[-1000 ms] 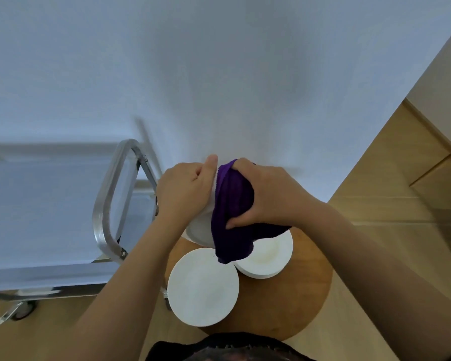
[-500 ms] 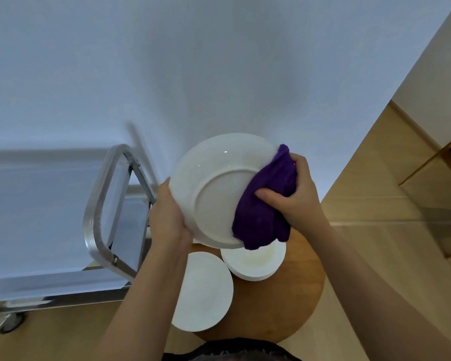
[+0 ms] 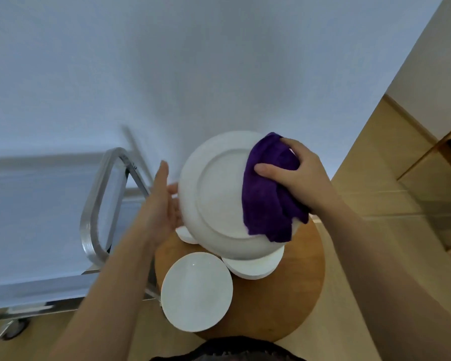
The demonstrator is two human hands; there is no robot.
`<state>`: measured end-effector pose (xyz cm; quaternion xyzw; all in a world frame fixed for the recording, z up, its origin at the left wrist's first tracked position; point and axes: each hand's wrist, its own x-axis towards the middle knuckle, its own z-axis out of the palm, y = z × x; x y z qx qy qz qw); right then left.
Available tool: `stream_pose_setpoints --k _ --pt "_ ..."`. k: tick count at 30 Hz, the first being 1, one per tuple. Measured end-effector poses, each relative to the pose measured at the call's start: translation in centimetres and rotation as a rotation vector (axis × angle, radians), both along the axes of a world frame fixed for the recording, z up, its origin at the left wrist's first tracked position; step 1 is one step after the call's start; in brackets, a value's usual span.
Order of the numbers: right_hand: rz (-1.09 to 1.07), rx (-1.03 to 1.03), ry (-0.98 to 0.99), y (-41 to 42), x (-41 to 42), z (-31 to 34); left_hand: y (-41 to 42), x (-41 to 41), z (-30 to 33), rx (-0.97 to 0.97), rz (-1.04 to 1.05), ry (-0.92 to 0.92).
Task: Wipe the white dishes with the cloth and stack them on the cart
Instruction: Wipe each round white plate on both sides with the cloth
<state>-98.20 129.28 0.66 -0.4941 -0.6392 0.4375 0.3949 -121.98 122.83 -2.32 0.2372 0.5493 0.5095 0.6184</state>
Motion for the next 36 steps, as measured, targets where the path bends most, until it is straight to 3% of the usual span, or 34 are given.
stream_pose_setpoints --k 5,7,9,14,18,22,25,27,29,32,36 --pt "0.403 0.047 -0.437 0.0 -2.4 2.1 2.8 1.5 3.1 0.021 -0.267 0.688" --pt "0.452 0.217 -0.547 0.3 -3.2 2.4 3.2 2.5 2.9 0.084 -0.203 0.758" --pt "0.425 0.33 -0.58 0.7 -3.0 2.3 3.0 2.7 2.6 0.123 -0.09 0.732" --pt "0.32 0.258 -0.448 0.7 -1.2 0.7 2.2 3.0 1.0 0.051 0.092 0.565" --pt "0.086 0.132 -0.052 0.1 -0.3 -1.4 1.8 2.5 0.2 -0.092 0.318 0.165" --pt "-0.184 0.046 0.232 -1.2 -1.5 -3.7 1.6 3.6 -0.6 -0.103 0.458 -0.065" --pt "-0.424 -0.028 0.363 -3.2 -4.1 -5.6 1.6 5.1 -0.7 -0.16 0.556 -0.265" --pt "-0.467 -0.105 0.406 -3.6 -4.7 -5.9 1.3 5.5 -1.1 -0.173 0.54 -0.331" --pt "-0.404 -0.2 0.392 -2.9 -3.6 -5.7 0.5 4.8 -1.3 -0.13 0.413 -0.281" --pt "-0.217 -0.218 0.341 -1.4 -1.1 -4.7 0.1 2.1 -1.0 -0.079 0.132 -0.041" --pt "0.08 -0.167 0.08 0.0 -0.3 -3.0 0.2 0.9 0.0 -0.092 -0.011 0.064"
